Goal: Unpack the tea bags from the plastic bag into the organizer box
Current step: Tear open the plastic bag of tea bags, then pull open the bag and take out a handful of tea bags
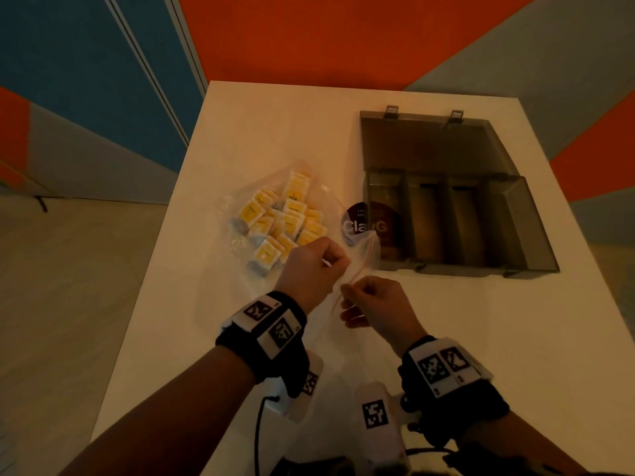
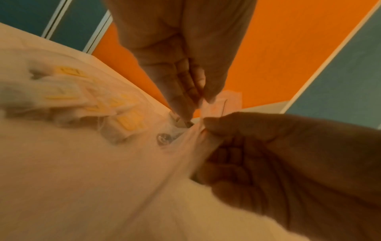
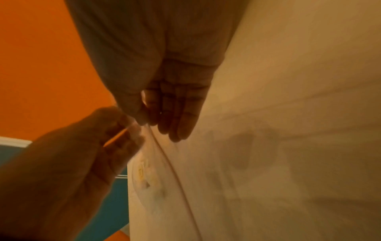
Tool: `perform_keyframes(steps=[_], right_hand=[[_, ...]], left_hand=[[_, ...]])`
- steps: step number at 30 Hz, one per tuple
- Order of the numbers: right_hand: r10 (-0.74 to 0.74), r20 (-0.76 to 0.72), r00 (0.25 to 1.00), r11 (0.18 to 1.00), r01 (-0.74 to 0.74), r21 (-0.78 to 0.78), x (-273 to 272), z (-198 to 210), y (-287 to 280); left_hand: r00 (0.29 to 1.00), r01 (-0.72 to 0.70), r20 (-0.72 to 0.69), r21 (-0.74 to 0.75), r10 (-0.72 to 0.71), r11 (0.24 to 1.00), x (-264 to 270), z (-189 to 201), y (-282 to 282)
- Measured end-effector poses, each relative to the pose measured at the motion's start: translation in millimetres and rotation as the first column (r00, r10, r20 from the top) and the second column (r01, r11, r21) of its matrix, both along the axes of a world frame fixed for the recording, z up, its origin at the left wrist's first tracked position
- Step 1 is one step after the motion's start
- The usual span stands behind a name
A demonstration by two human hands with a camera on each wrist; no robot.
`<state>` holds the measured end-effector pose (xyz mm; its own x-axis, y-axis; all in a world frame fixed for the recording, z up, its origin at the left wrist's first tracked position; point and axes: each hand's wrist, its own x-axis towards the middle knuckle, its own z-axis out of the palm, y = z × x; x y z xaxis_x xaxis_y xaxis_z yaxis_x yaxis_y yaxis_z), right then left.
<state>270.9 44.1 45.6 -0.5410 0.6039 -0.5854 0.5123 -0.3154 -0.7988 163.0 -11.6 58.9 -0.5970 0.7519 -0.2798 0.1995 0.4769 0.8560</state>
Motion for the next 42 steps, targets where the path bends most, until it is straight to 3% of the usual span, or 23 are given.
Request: perform_keyframes(steps=[4,9,12,15,17,24,27,30,31,34,36,38,40,42], right_hand=[[-0.049,-0.060,0.997,0.998,0.051,0.025,2.5,-2.7,0.3],[-0.001,-0.066,0.998,0.993,0.008,0.117,3.2,-6.5,2.0],[0.004,-0.004,1.000,0.982,-0.003,0.191,7.9,-9.5,8.8],[-0.145,0.054,0.988,0.957,0.126,0.260,27.5,-12.4,30.1],[-0.202,0.069,0.977,0.942,0.174,0.287,38.0,-9.7,40.6],[0.043,0.114,0.993,0.999,-0.044,-0.001,14.3,-2.2,2.4],[0.028,0.044,0.999,0.996,-0.024,-0.091,21.5,-7.1,0.2],[-0.005,0.126,0.992,1.000,0.006,-0.007,38.3,-12.3,14.0],[0.003,0.162,0.987,1.000,-0.005,0.014,44.5,-14.8,20.4],[0.101,0.267,0.959,0.992,-0.119,0.052,55.8,-18.5,30.4],[0.109,0.262,0.959,0.981,-0.147,0.129,55.8,-18.3,27.2],[0.100,0.135,0.986,0.975,-0.124,0.182,51.9,-15.2,19.3],[0.046,-0.014,0.999,0.983,-0.043,0.180,48.2,-10.5,11.4],[-0.078,-0.129,0.989,0.992,0.091,0.093,44.2,-7.2,5.8]], left_hand=[[0.993,0.082,-0.078,-0.137,-0.093,0.987,0.8,-10.1,-12.4],[0.984,0.177,0.059,-0.177,-0.169,0.968,2.7,-14.2,-22.6],[0.994,0.034,0.106,-0.157,-0.017,0.987,-4.0,-10.5,-24.1],[0.986,-0.164,-0.037,-0.159,0.160,0.974,-30.7,-1.0,-32.9],[0.976,-0.219,-0.040,-0.143,0.216,0.965,-40.3,4.9,-36.8],[0.968,-0.144,0.201,-0.059,0.153,0.988,0.8,3.3,-19.3],[0.869,-0.254,0.434,-0.023,0.239,0.967,1.0,3.3,-22.4],[0.641,-0.493,0.707,0.080,0.300,0.866,-17.0,10.4,-37.6],[0.614,-0.520,0.735,0.104,0.287,0.848,-24.0,12.6,-43.6],[0.726,-0.377,0.651,0.108,0.221,0.920,-23.9,23.1,-55.3],[0.801,-0.272,0.574,0.093,0.171,0.958,-13.2,25.8,-56.3],[0.876,-0.187,0.466,0.092,0.123,0.978,-2.7,24.9,-53.6],[0.962,-0.037,0.271,0.061,0.019,0.997,3.9,18.0,-51.7],[0.984,0.035,0.173,0.049,-0.043,0.998,10.0,14.0,-49.8]])
